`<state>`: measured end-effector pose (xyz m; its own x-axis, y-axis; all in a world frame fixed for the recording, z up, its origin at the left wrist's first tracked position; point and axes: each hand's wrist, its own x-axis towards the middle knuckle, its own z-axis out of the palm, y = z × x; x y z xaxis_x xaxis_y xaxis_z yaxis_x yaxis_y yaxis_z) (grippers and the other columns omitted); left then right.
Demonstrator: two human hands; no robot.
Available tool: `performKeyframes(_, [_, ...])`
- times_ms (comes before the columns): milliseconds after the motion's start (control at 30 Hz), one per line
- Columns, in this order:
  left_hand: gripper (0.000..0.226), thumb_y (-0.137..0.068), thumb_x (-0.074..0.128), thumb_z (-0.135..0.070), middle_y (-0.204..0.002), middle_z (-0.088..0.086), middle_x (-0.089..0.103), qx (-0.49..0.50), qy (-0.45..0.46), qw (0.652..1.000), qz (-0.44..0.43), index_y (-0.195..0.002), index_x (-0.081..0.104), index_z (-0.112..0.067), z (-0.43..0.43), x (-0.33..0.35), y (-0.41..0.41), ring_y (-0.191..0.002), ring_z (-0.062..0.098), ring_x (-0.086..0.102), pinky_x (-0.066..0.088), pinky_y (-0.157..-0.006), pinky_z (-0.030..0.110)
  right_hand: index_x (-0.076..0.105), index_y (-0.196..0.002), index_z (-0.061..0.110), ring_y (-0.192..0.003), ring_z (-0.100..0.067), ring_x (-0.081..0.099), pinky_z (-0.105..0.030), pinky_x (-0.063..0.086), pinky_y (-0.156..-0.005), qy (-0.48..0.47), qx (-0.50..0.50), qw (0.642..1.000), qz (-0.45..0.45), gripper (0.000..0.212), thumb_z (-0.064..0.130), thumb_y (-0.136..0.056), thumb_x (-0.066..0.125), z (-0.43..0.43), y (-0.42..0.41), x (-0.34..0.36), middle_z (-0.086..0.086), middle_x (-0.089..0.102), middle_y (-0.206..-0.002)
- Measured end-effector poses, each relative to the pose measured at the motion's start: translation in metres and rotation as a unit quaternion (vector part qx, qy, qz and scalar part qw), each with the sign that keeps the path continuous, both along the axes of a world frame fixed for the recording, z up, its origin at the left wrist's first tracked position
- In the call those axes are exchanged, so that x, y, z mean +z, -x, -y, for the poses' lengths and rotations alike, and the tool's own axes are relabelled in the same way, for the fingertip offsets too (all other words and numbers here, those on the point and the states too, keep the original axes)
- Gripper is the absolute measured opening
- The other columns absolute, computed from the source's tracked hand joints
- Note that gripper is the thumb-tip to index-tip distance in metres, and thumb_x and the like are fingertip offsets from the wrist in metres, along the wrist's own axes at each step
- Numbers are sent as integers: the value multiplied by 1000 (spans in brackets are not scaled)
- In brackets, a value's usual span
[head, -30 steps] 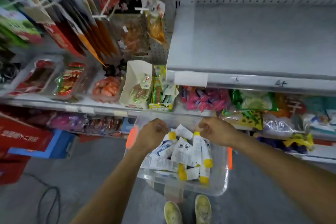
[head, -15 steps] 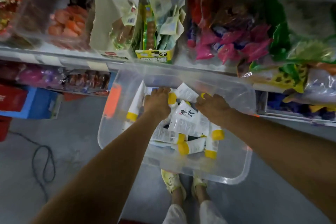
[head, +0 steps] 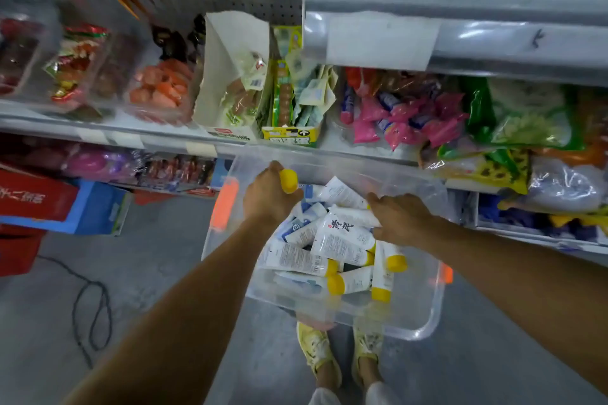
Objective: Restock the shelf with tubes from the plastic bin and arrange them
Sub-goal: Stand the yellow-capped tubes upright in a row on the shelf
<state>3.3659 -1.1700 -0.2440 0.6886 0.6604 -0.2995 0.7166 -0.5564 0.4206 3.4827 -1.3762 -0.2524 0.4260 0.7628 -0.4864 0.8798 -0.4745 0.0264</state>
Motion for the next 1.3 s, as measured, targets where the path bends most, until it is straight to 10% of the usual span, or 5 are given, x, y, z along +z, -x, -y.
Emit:
performKeyframes(267, [48,-75,77,-35,-72,10,67,379,409,815,154,-109,60,-6,7,78,43,-49,23,65,60,-73,40,40,-94,11,-41,-21,52,-22,35,-39,-177,-458,794,-360,38,42,-87,62,-11,29,104,-8,57,-68])
performKeyframes(433, [49,-94,60,-26,-75,13,72,359,580,694,230,-137,47,-7,23,138,76,-55,17,68,56,-49,25,53,-125,8,-102,-29,65,-35,53,-71,-329,-504,680,-418,37,34,-102,39,-12,45,201,-12,57,-115])
performKeyframes(567, [43,-88,64,-24,-93,16,72,262,620,702,233,-124,57,-1,26,192,85,-75,22,70,60,-62,28,56,-105,11,-36,-16,55,-18,35,-33,-379,-478,671,-422,25,31,-100,41,-17,52,242,-15,57,-69])
performKeyframes(867, [26,-89,57,2,-95,17,69,98,561,761,309,-113,60,-9,38,294,72,-84,31,66,59,-74,47,58,-105,17,-66,0,54,-11,41,-50,-414,-263,794,-359,30,31,-83,73,-41,83,327,7,61,-86])
performKeyframes(1300, [39,-83,49,-18,-115,17,61,32,397,794,459,-122,46,-23,81,405,20,-89,29,63,54,-66,38,53,-109,15,-53,-18,50,-26,33,-43,-547,-217,716,-374,23,23,-90,62,-2,52,444,-3,57,-69])
